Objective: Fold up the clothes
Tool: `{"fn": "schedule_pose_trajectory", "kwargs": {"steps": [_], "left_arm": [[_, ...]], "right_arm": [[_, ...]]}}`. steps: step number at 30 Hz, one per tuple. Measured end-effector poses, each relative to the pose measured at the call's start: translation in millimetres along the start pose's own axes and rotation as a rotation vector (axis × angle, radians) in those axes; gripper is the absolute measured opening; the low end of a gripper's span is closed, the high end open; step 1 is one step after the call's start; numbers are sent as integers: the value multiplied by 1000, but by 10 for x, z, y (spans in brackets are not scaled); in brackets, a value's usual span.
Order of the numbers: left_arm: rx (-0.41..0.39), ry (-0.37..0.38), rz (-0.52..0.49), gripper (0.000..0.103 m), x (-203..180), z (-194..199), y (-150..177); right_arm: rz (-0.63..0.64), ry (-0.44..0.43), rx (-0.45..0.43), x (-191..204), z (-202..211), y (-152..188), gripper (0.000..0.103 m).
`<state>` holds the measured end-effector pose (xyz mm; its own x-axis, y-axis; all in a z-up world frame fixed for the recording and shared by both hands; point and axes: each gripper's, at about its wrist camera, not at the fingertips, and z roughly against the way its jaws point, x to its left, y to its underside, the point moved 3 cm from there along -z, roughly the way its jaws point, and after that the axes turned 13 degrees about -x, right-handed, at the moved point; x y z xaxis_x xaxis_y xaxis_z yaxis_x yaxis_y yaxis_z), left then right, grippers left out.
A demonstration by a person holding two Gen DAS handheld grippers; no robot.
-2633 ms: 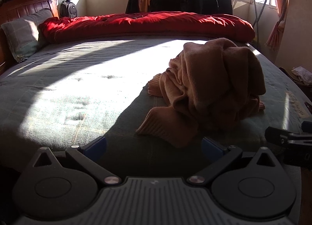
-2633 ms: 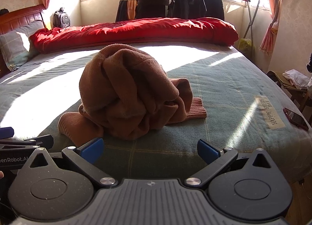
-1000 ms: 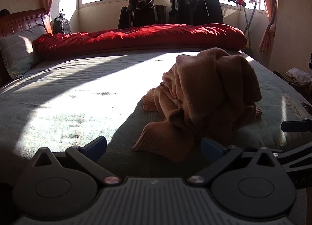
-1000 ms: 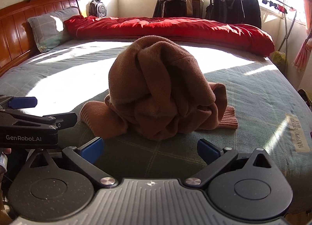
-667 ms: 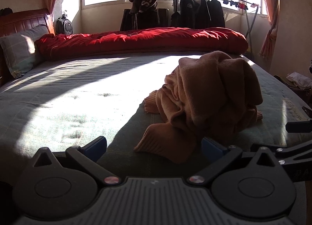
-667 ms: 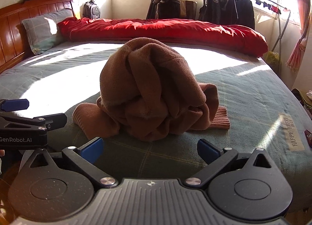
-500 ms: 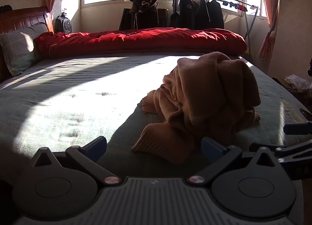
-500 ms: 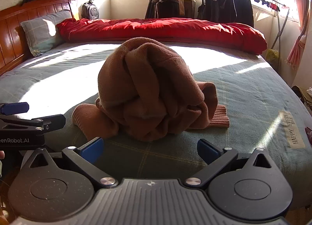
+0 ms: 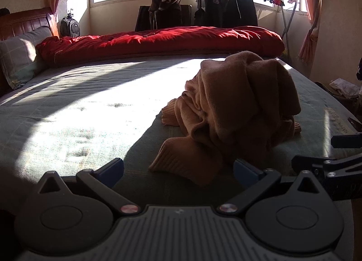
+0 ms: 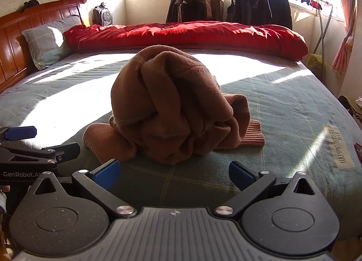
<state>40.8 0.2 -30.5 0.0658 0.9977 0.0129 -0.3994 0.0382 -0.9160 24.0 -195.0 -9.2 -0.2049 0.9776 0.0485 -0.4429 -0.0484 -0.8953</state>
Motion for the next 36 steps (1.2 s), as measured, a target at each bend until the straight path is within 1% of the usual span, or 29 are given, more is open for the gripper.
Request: {"fn": "schedule_pose_trajectory", "kwargs": {"steps": [2, 4, 5, 7, 8, 10, 11, 14, 17, 22, 26, 29, 36], "left_arm": [[-6, 4, -14, 100, -12, -4, -9], [-15, 9, -28, 93, -22, -22, -25], [-19, 11, -28, 91, -22, -35, -31], [-21, 28, -20, 82, -24, -77, -44], [-22, 39, -13, 80, -27, -102, -48], [-26, 59, -16, 69, -54, -154, -51], [-28, 68, -21, 68, -70, -181, -53], [-18, 81, -28, 64, -117, -282, -56], [-5, 92, -18, 63, -139, -389, -70], [-39, 123, -33, 63, -144, -469, -161], [-32, 154, -26, 64, -157, -542, -264], [-21, 169, -22, 64, -182, -603, -305], [4, 205, 3, 65, -247, -771, -340]], "right_arm": [[-7, 0, -7, -25, 8, -14, 103], [-7, -3, -17, -40, 15, -30, 103], [-5, -5, -25, -48, 20, -38, 103], [2, -5, -41, -62, 20, -49, 103], [9, -5, -51, -69, 18, -55, 103], [34, -3, -68, -75, 5, -63, 100], [45, -2, -72, -79, -8, -67, 97], [63, -14, -68, -98, -80, -93, 95], [63, -21, -63, -135, -156, -127, 95], [40, -28, -58, -254, -271, -212, 95], [33, -38, -54, -330, -346, -281, 96], [28, -46, -55, -392, -391, -322, 99], [28, -32, -42, -558, -510, -336, 99]]}}
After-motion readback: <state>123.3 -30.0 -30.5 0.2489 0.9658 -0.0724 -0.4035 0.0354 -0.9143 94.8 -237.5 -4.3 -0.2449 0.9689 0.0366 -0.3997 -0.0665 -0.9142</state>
